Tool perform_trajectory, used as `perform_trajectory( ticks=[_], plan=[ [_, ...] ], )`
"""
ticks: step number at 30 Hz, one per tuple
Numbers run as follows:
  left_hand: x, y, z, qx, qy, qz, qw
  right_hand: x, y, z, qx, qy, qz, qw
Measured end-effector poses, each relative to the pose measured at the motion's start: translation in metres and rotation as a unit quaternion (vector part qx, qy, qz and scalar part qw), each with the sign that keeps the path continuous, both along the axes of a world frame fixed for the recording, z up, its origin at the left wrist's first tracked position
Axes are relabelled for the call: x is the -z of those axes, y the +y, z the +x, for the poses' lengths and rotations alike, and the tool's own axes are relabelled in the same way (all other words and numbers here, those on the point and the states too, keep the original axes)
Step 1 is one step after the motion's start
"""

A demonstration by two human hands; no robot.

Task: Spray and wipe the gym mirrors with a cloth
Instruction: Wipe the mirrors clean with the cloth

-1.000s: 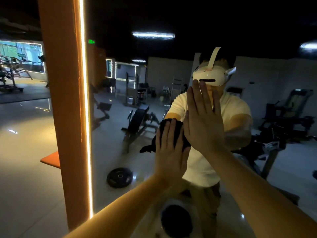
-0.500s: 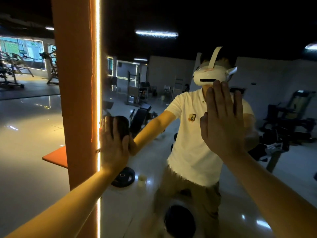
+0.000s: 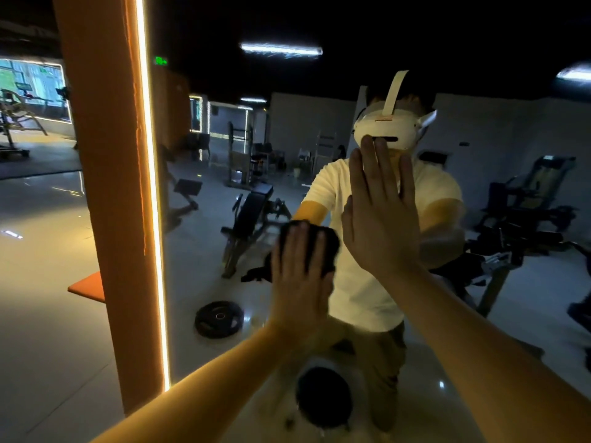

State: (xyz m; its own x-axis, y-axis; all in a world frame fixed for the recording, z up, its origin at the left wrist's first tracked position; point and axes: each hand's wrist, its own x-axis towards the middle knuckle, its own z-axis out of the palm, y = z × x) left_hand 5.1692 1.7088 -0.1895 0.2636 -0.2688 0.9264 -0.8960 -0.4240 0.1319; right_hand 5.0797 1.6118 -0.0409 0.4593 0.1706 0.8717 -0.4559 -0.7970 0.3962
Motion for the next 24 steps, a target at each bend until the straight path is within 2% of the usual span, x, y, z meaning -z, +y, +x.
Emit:
perform_trajectory(
  ticks=[4,8,11,14,17,22,24],
  plan=[
    [0.017,-0.017,-0.025,0.051,-0.166,0.149,0.974,-0.001,-0.002,-0.001,-0.018,-0.004,0.009,1.0],
    [0.014,0.011,0.016,0.039,-0.223,0.214,0.95,-0.002,-0.003,-0.003,-0.017,0.016,-0.003,1.0],
    [0.0,0.06,0.059,-0.01,-0.155,0.19,0.969,-0.001,0.0,-0.003,-0.002,0.009,-0.004,1.0],
    [-0.002,0.117,0.103,-0.058,-0.014,0.134,0.989,0.0,0.003,0.0,0.007,-0.005,0.002,1.0],
    [0.015,0.16,0.127,-0.043,0.151,0.053,0.986,0.0,0.004,0.0,0.008,-0.007,0.008,1.0],
    [0.028,0.17,0.124,-0.022,0.194,0.019,0.981,-0.003,0.008,-0.007,0.0,0.007,0.021,1.0],
    [0.027,0.158,0.112,-0.006,0.172,0.02,0.985,-0.006,0.01,-0.011,-0.002,0.019,0.021,1.0]
  ],
)
